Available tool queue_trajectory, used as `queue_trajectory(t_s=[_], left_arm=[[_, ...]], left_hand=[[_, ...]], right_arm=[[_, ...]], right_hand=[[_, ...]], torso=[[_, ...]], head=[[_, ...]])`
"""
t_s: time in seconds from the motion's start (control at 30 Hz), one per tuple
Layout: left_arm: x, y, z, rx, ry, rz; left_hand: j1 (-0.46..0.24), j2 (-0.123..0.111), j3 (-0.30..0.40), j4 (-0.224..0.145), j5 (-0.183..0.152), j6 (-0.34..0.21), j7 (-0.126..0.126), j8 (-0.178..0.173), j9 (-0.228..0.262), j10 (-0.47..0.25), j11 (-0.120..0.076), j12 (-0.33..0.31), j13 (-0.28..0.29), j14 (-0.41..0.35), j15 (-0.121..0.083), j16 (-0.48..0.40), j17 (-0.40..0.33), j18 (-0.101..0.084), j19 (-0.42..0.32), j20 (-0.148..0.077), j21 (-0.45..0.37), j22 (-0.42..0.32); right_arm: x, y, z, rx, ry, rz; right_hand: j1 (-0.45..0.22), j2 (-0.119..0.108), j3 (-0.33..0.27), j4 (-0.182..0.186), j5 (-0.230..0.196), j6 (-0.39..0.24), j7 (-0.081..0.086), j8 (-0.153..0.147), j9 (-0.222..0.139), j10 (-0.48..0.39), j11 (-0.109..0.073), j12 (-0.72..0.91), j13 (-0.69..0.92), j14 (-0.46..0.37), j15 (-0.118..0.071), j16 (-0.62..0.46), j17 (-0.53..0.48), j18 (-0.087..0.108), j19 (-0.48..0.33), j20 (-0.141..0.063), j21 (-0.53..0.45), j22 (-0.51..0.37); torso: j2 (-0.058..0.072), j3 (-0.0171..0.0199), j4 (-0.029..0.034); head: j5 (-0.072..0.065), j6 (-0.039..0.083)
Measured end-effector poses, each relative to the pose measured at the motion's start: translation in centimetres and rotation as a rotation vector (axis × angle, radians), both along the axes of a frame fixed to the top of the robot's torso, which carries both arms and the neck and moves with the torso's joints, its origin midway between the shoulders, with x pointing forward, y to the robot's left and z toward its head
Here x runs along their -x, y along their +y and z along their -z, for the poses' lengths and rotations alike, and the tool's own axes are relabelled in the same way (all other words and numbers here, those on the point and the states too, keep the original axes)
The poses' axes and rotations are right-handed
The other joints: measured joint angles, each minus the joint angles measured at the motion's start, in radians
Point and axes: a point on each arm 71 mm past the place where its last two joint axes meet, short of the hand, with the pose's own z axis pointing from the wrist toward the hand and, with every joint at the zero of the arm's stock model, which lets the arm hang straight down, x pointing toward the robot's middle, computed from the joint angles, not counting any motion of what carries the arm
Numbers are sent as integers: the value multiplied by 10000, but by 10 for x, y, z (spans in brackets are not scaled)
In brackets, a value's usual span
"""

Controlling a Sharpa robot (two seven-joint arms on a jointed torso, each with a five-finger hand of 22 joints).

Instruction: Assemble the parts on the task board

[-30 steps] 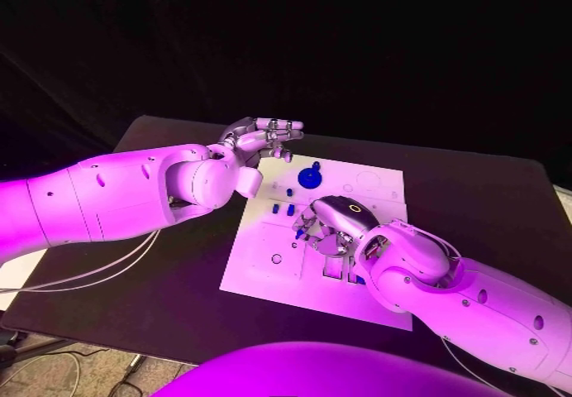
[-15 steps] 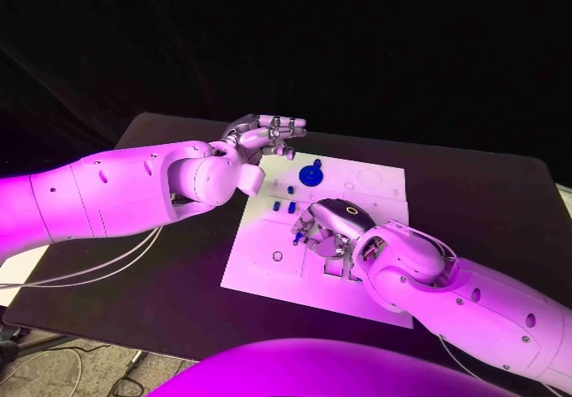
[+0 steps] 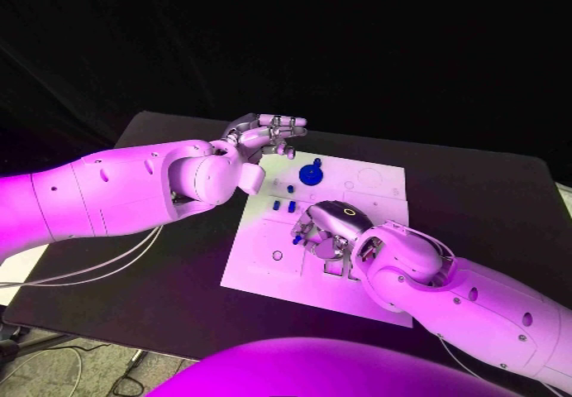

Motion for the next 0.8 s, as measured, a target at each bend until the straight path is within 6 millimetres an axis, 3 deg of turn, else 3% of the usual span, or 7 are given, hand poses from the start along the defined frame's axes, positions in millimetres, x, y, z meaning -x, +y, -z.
queue_trajectory(t_s=[0.17,0.27,0.5,0.63,0.8], left_arm=[[0,0,0,4,2,9],[0,0,0,6,4,16],[0,-1,0,8,10,27],[0,-1,0,9,15,33],[0,0,0,4,22,28]], left_hand=[[0,0,0,0,0,0,0,0,0,0,0,0,0,0,0,0,0,0,0,0,0,0],[0,0,0,0,0,0,0,0,0,0,0,0,-1,0,0,0,0,0,0,0,0,0],[0,0,0,0,0,0,-1,0,0,0,0,0,-1,1,1,0,1,0,0,0,0,1],[0,0,0,0,0,0,-1,0,0,0,0,0,-2,1,1,0,1,-1,0,0,0,1],[0,0,0,1,0,1,-1,0,0,0,-1,0,-3,14,14,0,2,0,0,0,0,1]], right_arm=[[0,2,1,79,-17,-22],[0,3,3,158,-5,-68],[1,5,5,219,-53,-109],[2,5,5,197,-89,-110],[3,-1,5,99,-169,-29]], right_hand=[[-160,-51,29,-29,0,-51,22,27,1,0,1,1,0,0,0,0,-13,-1,0,0,0,-22],[-318,-107,33,-33,4,-191,157,27,-22,-175,122,-39,6,0,0,0,-60,-1,-30,30,0,-75],[-792,-448,20,-26,9,-1288,365,71,-133,-1437,367,-54,-66,0,221,-351,-502,1,-455,271,-462,-741],[-840,-497,-142,-165,9,-1775,354,70,-134,-2028,420,-61,-44,1,220,-565,-766,-1,-578,320,-659,-1036],[-840,-497,-196,-163,65,-1810,354,69,-122,-2181,500,30,-35,1,220,-639,-916,-1,-578,321,-659,-1081]], torso=[[-8,7,0],[-8,6,4],[-16,12,0],[-16,12,0],[-15,12,0]], head=[[-11,-1],[-12,-1],[-2,-1],[0,-1],[-10,-1]])
